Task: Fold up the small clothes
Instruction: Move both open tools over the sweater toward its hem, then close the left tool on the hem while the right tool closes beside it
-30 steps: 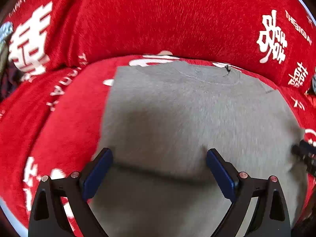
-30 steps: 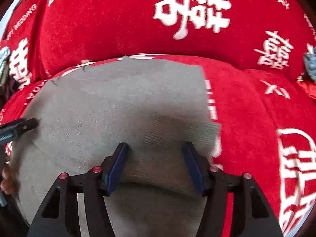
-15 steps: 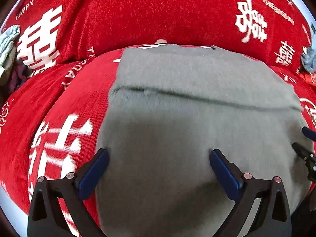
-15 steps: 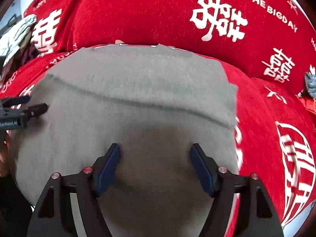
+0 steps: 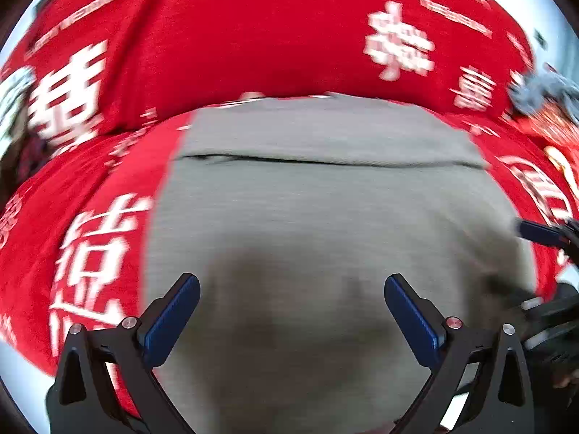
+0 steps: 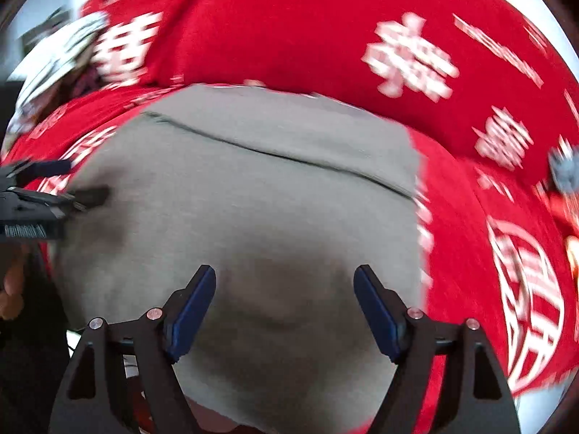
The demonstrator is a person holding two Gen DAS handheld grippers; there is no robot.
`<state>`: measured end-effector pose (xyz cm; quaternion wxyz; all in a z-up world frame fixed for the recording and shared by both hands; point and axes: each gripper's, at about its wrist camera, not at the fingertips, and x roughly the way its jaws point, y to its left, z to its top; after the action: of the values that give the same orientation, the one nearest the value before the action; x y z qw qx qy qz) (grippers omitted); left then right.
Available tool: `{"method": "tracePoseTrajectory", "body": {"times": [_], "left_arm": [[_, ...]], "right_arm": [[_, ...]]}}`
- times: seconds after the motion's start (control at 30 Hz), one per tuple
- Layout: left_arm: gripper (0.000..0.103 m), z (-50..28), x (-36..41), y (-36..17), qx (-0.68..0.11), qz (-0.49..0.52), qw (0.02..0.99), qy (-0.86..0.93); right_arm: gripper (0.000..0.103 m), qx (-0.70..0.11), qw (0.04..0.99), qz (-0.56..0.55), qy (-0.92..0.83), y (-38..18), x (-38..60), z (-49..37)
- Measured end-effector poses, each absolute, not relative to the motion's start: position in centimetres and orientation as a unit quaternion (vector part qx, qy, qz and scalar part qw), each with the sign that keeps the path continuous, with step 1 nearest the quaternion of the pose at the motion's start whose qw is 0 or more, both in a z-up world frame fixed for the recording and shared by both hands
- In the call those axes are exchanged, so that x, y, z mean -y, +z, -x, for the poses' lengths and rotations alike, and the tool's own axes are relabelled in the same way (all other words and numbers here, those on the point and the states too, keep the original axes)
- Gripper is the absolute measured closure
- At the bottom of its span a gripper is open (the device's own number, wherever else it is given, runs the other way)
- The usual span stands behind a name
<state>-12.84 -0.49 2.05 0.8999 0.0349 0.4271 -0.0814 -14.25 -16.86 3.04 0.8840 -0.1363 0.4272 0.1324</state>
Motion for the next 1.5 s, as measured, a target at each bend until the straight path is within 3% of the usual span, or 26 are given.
{"method": "tracePoseTrajectory", "body": {"times": [0.1, 0.43, 0.6, 0.73, 0.83, 0.93, 0.97, 1.0, 1.07, 1.17, 1.23, 1.27, 1.3, 1.33, 1.37, 1.4, 1.5], "left_arm": [[0.000, 13.0, 1.9, -0.8, -0.459, -0.087, 0.882, -0.057], [0.000, 15.7, -1.1, -1.2, -0.467, -0.042, 0.883, -0.032], [0.000, 16.8, -5.5, 0.4, -0.457, 0.034, 0.889, 0.022], [0.000, 16.1, -8.9, -2.7, -0.530, 0.101, 0.841, 0.033], [0.000, 16.4, -8.9, -2.8, -0.533, 0.116, 0.838, 0.022], [0.001, 16.8, -7.4, -2.8, -0.540, 0.090, 0.837, 0.002], [0.006, 17.1, -6.9, -2.8, -0.543, 0.083, 0.836, -0.005], [0.009, 17.2, -6.6, -2.6, -0.540, 0.077, 0.838, -0.005], [0.017, 17.7, -6.5, -2.4, -0.536, 0.074, 0.841, -0.009], [0.019, 17.9, -7.5, -2.3, -0.536, 0.098, 0.838, -0.018], [0.024, 17.8, -7.5, -2.4, -0.535, 0.099, 0.839, -0.012], [0.032, 17.9, -7.4, -2.3, -0.533, 0.095, 0.841, -0.010], [0.038, 18.0, -7.4, -2.0, -0.531, 0.093, 0.842, -0.011], [0.050, 18.3, -7.4, -1.6, -0.527, 0.091, 0.845, -0.012], [0.069, 18.4, -7.4, -1.4, -0.524, 0.088, 0.847, -0.009], [0.080, 18.6, -7.5, -1.2, -0.522, 0.090, 0.848, -0.017], [0.090, 18.7, -8.1, -0.6, -0.519, 0.097, 0.849, -0.026]], "right_arm": [[0.021, -0.446, 0.870, 0.162, 0.134, 0.7, 15.6, 14.2], [0.017, -0.474, 0.866, 0.130, 0.092, 0.3, 20.9, 18.1], [0.017, -0.475, 0.875, 0.084, 0.033, 1.7, 23.4, 19.3], [0.017, -0.509, 0.861, -0.009, 0.015, 1.1, 26.7, 18.4], [0.027, -0.513, 0.858, -0.002, 0.020, 0.8, 26.2, 18.3], [0.055, -0.501, 0.864, 0.021, 0.039, 1.4, 24.9, 18.5], [0.069, -0.499, 0.865, 0.020, 0.043, 1.4, 24.8, 18.6], [0.072, -0.499, 0.865, 0.019, 0.046, 1.5, 24.7, 18.6], [0.072, -0.500, 0.864, 0.013, 0.047, 1.5, 24.9, 18.6], [0.058, -0.506, 0.860, -0.012, 0.058, 1.4, 25.1, 18.7], [0.057, -0.504, 0.862, -0.001, 0.058, 1.3, 24.7, 18.5], [0.060, -0.503, 0.863, 0.003, 0.055, 1.3, 24.6, 18.6], [0.075, -0.501, 0.864, 0.005, 0.053, 1.4, 24.6, 18.7], [0.083, -0.499, 0.864, -0.004, 0.060, 1.6, 24.9, 18.7], [0.087, -0.500, 0.864, -0.011, 0.065, 1.7, 25.2, 18.7], [0.088, -0.500, 0.863, -0.021, 0.069, 1.9, 25.6, 18.7], [0.088, -0.485, 0.868, -0.054, 0.091, 3.0, 26.5, 18.8]]}}
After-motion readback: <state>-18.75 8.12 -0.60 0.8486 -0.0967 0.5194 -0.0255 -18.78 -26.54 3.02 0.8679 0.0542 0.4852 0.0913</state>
